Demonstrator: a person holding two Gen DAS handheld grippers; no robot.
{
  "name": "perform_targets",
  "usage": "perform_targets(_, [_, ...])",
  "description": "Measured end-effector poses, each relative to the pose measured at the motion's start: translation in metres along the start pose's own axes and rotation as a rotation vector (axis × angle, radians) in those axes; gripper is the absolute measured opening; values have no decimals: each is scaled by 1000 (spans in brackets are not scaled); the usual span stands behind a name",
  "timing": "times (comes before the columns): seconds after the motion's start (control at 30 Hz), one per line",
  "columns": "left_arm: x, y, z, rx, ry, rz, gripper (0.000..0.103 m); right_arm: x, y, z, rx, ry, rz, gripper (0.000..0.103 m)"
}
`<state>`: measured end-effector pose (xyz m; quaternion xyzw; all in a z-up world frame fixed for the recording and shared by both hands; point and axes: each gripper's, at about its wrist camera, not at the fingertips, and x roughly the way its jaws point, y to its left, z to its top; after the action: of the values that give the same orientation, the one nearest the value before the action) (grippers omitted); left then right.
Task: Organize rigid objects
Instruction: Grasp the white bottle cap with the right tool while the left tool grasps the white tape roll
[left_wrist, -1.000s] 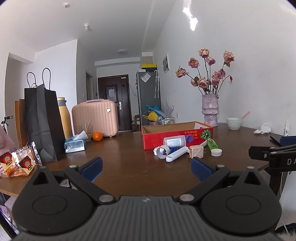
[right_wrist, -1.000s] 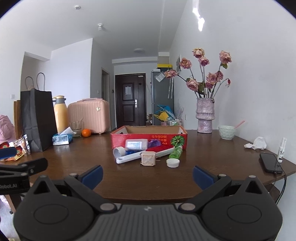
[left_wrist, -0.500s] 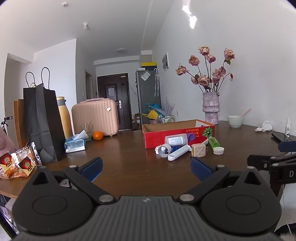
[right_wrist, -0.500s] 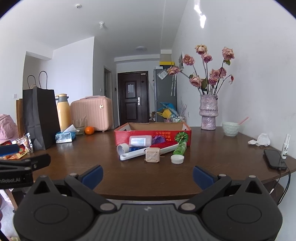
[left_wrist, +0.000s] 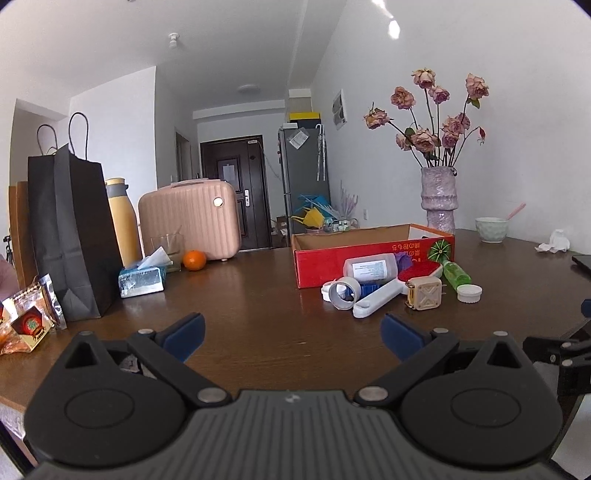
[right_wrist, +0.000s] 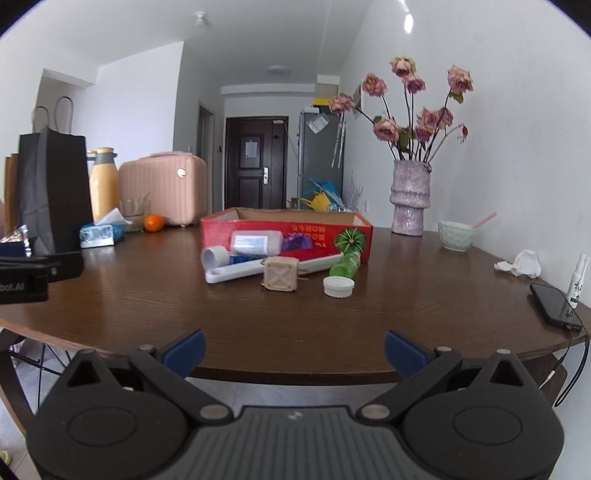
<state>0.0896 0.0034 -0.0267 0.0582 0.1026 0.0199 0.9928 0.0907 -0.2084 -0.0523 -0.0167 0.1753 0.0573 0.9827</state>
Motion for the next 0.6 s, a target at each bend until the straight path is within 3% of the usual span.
perform_targets(0.1, [23,-5,3,23,33,-52,103,24,-13,5,49,1,-34,103])
perform_targets(0.17, [43,-9,7,53,98,-116,103,45,-25,12,79,74,30,103])
perform_targets(0.23, [64,-11,11,22,147,-168,103,63,-39,20,119,117,133,103])
perform_targets(0.37, [105,-13,27,-51,190,-208,103,94,-59,43,175,124,92,103])
perform_targets(0.43, [124,-15,35,-60,163,-201,103,113,-69,54,206,142,122,88])
perform_targets(0.5, [151,-17,45,-68,170,-192,101,138,-75,61,192,176,113,65])
perform_targets(0.6, [195,-17,53,-85,242,-205,92,173,-78,66,182,247,93,55])
